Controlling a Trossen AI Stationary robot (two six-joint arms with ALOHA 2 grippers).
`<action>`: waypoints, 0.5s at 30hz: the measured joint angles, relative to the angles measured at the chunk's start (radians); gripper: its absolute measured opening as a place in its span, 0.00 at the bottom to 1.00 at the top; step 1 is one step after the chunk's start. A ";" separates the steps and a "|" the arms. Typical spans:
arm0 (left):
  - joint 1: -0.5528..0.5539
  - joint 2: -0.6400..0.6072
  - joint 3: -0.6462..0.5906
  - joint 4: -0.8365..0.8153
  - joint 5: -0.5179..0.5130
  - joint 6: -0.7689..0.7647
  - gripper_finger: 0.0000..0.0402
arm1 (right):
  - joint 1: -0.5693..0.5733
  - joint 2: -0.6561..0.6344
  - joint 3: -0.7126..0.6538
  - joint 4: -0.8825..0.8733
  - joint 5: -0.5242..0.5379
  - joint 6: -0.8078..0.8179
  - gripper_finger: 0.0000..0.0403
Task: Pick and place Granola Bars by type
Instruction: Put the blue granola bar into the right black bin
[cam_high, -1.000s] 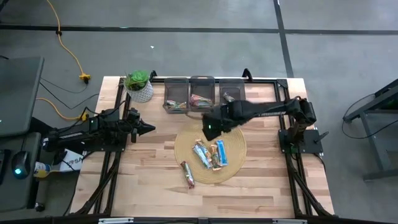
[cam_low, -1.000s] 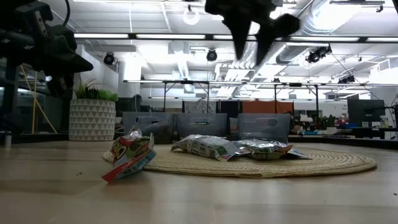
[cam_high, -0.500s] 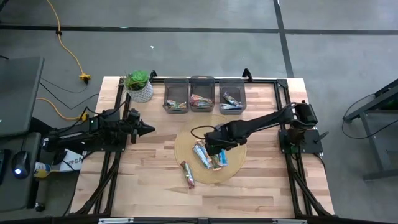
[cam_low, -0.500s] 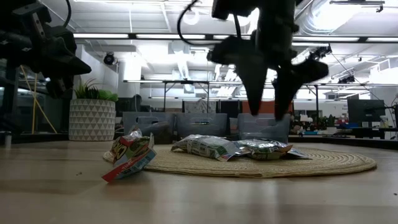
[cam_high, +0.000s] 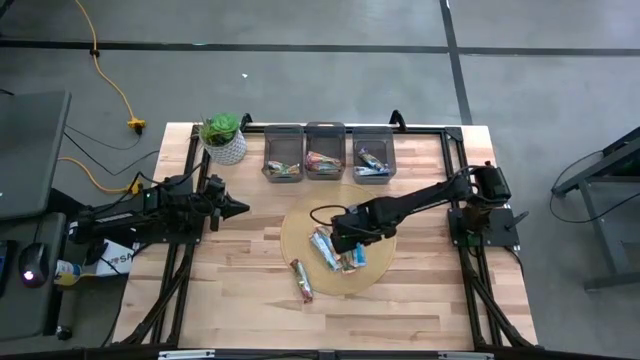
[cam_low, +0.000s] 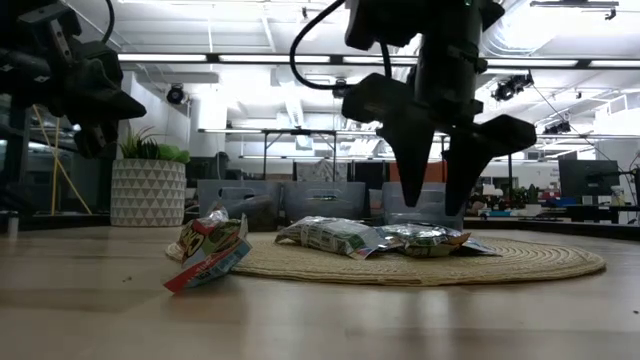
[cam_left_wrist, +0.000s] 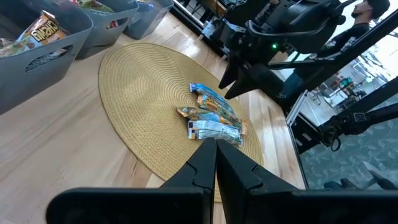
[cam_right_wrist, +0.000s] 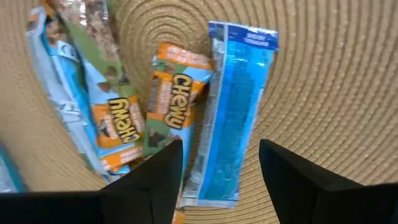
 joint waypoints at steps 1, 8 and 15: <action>0.000 0.000 0.000 0.000 0.000 0.000 0.02 | 0.000 0.000 0.000 -0.008 0.001 -0.002 0.49; 0.000 0.000 0.000 0.000 0.000 0.000 0.02 | 0.000 0.000 -0.036 0.025 -0.006 -0.005 0.49; 0.000 0.000 0.000 0.001 -0.001 0.000 0.02 | 0.000 0.000 -0.057 0.059 -0.005 -0.004 0.49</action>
